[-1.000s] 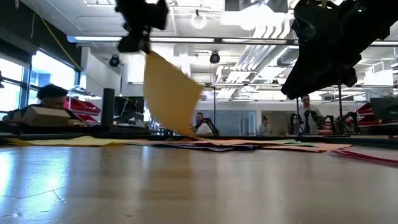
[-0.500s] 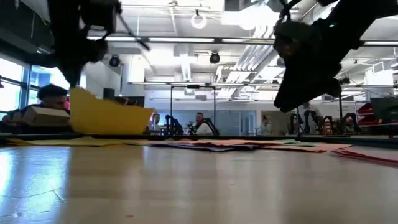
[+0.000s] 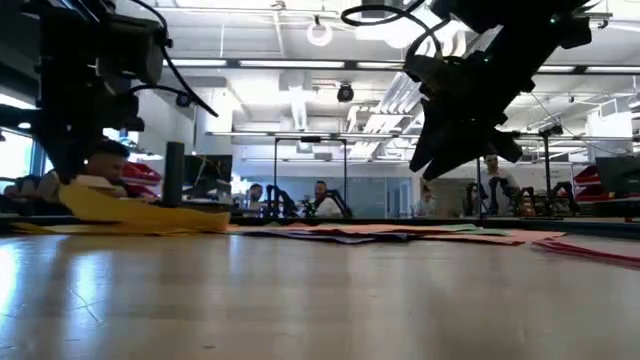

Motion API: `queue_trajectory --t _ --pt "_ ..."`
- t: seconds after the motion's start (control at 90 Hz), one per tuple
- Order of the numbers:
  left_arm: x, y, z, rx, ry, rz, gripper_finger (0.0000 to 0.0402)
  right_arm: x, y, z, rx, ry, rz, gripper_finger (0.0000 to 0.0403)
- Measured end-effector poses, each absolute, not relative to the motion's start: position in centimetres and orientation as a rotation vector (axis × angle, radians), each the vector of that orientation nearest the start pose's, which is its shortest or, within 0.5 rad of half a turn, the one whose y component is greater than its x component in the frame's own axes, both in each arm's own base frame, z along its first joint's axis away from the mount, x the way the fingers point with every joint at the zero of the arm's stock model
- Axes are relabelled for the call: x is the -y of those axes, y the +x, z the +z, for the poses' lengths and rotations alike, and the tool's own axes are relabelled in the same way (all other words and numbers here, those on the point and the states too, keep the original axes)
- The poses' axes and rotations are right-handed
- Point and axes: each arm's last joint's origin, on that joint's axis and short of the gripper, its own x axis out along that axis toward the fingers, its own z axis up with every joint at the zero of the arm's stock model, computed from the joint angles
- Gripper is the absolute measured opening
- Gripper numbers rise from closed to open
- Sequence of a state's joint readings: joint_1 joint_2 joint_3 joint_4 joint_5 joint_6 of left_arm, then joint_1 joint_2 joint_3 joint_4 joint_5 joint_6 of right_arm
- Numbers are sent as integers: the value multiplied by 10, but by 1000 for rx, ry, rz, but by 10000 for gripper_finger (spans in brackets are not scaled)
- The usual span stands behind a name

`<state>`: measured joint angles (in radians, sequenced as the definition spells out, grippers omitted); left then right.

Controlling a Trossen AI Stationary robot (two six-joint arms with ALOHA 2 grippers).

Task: Organize paper
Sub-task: Stack the yellow paper on top of the stacked yellow papers

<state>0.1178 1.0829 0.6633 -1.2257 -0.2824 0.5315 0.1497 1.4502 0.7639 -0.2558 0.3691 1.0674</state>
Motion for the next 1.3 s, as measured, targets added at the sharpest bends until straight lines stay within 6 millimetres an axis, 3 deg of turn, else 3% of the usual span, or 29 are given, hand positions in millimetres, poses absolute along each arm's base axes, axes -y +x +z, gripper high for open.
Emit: queue_trajectory --t 0.267,0.511,0.944,1.3 --pt "-18 144 186 -1725 457 -295 0 -31 271 181 -685 754 -642 94" --pt "-28 148 171 -1877 548 -213 0 -31 272 182 -674 758 -635 94" --pt "-41 152 154 -2031 485 -302 0 -40 272 182 -703 766 -579 94" --pt "-55 148 157 -2112 413 -152 0 -40 272 182 -726 688 -539 94"
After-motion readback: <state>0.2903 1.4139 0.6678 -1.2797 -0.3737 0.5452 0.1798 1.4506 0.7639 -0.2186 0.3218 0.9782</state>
